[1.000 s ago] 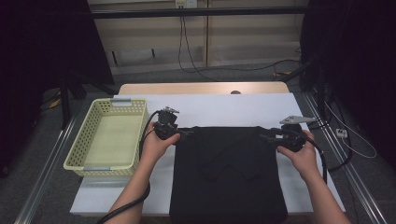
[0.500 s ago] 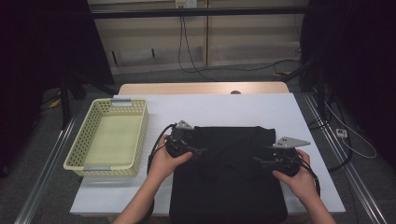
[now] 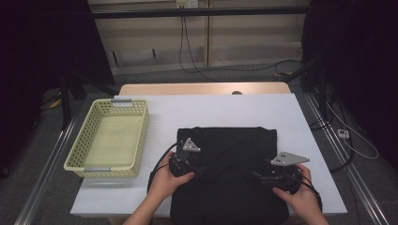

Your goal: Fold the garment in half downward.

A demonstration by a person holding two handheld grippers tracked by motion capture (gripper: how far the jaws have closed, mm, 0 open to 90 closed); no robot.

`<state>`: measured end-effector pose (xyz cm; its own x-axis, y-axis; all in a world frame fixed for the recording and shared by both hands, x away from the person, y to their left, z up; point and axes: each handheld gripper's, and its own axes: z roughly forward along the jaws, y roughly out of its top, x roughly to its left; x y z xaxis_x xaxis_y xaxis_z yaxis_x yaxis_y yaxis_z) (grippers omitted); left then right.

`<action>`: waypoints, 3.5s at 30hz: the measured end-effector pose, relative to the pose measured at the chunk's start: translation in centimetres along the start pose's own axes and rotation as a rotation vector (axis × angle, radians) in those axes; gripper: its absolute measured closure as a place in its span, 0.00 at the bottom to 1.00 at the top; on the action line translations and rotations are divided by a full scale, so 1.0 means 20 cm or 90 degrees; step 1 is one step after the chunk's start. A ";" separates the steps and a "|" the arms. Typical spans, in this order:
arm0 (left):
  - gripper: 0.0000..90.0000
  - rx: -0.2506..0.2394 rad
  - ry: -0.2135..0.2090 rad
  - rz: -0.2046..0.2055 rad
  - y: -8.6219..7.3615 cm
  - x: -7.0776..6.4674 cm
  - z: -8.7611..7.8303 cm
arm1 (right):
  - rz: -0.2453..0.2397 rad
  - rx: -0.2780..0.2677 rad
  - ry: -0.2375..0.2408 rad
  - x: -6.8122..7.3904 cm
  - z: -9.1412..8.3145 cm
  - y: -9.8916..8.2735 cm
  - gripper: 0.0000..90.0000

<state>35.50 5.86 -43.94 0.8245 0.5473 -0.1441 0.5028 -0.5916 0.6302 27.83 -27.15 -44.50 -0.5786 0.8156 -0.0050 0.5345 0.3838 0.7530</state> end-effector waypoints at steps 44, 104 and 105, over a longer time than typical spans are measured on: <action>0.85 0.021 -0.066 -0.008 -0.05 -0.11 -0.01 | -0.030 0.002 0.080 0.02 0.00 -0.06 0.91; 0.95 -0.083 -0.094 -0.034 0.02 -0.06 -0.27 | -0.007 -0.119 0.122 -0.01 -0.20 0.01 0.93; 0.95 -0.084 -0.093 -0.034 0.01 -0.06 -0.27 | -0.008 -0.121 0.122 -0.01 -0.21 0.01 0.93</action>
<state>33.19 8.17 -39.46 0.8317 0.4777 -0.2831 0.5159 -0.4762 0.7121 25.54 -29.05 -41.60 -0.7005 0.7072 0.0955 0.4115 0.2910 0.8637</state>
